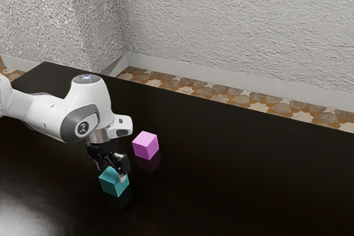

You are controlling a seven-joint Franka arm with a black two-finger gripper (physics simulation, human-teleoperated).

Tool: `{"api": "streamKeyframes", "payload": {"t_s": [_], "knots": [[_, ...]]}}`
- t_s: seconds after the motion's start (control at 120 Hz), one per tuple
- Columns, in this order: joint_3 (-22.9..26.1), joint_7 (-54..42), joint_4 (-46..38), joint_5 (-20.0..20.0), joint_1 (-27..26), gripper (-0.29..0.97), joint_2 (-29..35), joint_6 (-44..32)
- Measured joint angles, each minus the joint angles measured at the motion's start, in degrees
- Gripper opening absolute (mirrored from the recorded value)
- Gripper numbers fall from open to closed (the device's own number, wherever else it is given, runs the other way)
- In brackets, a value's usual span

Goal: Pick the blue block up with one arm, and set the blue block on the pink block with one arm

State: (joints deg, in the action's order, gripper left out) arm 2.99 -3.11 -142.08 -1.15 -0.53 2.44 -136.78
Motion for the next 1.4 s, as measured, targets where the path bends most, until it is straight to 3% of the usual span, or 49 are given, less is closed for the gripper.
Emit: {"api": "streamKeyframes", "payload": {"t_s": [1.158, 1.4], "knots": [[-1.3, -0.3, 3.7, 0.9, 0.0, 0.67, -7.0, 0.1], [-1.3, -0.3, 3.9, 0.9, 0.0, 0.47, -7.4, 0.0]]}}
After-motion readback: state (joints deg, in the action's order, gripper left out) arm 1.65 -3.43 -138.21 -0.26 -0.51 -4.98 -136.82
